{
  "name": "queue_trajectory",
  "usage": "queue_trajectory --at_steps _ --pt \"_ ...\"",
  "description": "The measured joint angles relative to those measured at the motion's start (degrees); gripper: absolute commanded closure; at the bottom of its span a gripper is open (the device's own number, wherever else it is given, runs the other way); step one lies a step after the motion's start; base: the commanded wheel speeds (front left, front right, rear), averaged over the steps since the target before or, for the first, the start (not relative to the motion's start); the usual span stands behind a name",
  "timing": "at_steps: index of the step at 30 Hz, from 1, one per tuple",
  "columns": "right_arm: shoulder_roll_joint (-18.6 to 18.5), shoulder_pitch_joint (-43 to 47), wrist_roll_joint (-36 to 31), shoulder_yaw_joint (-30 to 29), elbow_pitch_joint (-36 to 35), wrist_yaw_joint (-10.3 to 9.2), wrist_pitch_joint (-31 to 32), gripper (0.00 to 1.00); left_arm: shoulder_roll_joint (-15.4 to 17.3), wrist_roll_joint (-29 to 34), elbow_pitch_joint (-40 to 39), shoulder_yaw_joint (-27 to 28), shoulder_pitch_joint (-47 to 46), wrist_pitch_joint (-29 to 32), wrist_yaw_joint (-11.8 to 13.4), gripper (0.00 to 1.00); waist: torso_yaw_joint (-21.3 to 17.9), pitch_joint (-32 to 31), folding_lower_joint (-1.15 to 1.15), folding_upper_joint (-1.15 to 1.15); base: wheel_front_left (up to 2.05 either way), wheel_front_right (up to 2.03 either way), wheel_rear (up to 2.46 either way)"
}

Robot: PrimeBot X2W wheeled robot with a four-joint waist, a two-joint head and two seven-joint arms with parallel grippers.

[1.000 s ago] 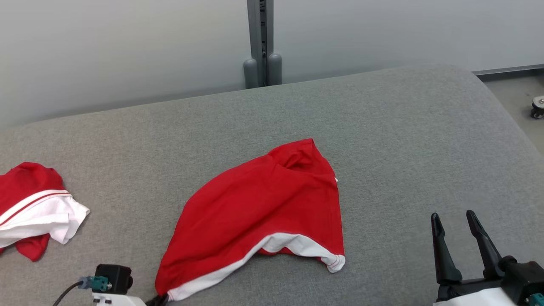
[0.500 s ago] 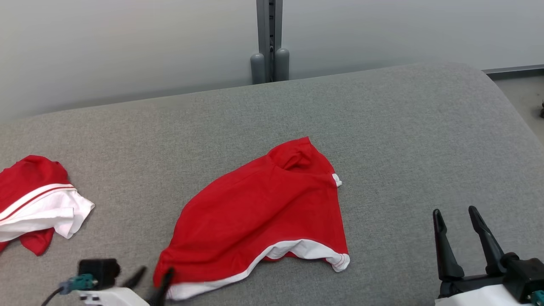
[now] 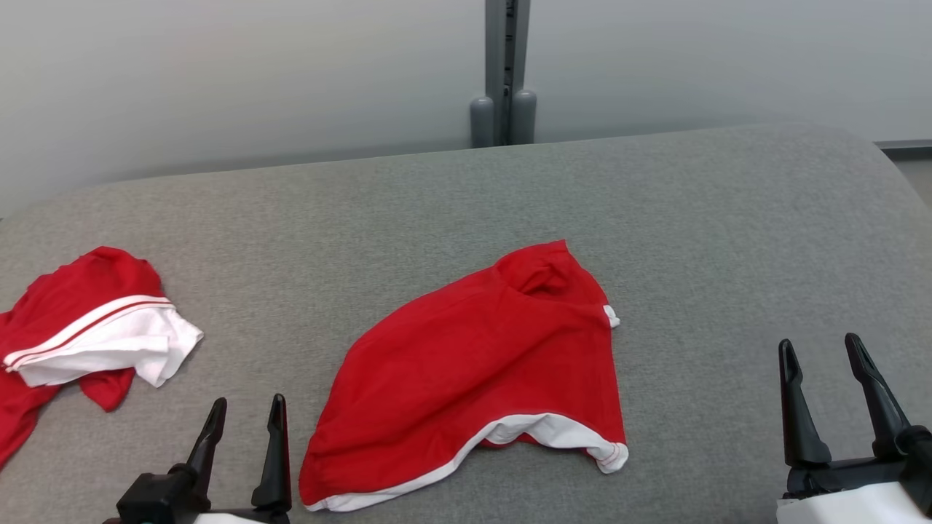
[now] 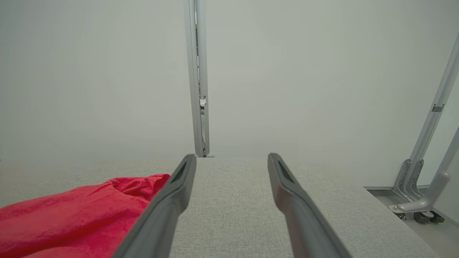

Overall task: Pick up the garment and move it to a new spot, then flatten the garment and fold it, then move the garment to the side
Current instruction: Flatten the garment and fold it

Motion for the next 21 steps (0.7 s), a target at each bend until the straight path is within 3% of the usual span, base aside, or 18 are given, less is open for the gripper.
queue_trajectory --at_steps 6,14,21 --pt "-0.32 0.03 -0.55 0.16 -0.04 0.00 0.00 0.00 -5.47 7.73 2.25 5.67 -2.10 -0.75 -2.87 0.00 2.60 -0.75 0.00 0.00 0.00 0.00 0.00" --pt "0.20 0.91 -0.74 0.79 3.35 0.00 0.00 0.00 -12.01 15.88 6.93 15.66 -0.73 -0.74 -11.63 0.00 3.53 -2.46 0.00 0.00 0.00 0.00 0.00" --pt "0.83 1.70 -0.68 0.73 5.13 0.00 0.00 0.00 -13.47 19.91 7.71 20.69 -0.09 -0.75 -16.16 0.00 3.18 -3.30 0.00 0.00 0.00 0.00 0.00"
